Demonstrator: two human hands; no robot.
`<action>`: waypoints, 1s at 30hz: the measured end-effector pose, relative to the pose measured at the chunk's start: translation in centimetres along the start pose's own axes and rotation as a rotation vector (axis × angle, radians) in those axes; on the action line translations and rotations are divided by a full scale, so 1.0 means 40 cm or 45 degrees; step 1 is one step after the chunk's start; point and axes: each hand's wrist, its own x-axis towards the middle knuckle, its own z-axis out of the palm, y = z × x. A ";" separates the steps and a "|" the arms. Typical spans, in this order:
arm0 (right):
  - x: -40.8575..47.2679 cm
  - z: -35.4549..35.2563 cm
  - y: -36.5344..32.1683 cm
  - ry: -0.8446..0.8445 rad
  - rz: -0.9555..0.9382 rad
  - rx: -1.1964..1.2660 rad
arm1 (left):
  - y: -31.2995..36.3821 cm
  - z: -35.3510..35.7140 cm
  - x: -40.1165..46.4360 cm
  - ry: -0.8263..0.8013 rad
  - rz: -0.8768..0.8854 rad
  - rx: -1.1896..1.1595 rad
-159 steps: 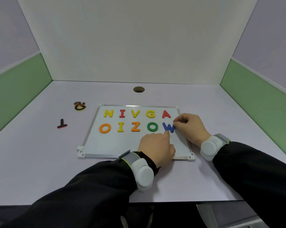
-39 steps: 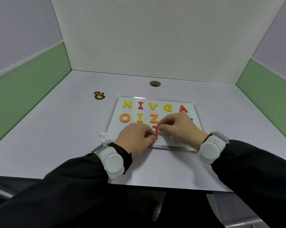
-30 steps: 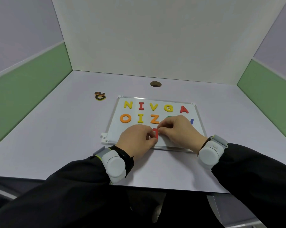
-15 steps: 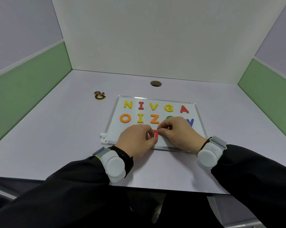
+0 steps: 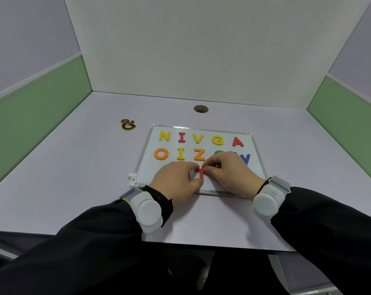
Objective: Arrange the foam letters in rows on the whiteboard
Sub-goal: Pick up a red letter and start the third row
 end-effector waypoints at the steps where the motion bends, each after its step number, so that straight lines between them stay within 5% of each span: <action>1: 0.000 0.000 0.001 0.003 -0.001 -0.001 | 0.001 0.001 0.000 0.010 -0.002 -0.004; 30: 0.002 0.002 0.000 -0.007 0.011 0.037 | 0.000 0.001 -0.001 0.038 0.019 0.000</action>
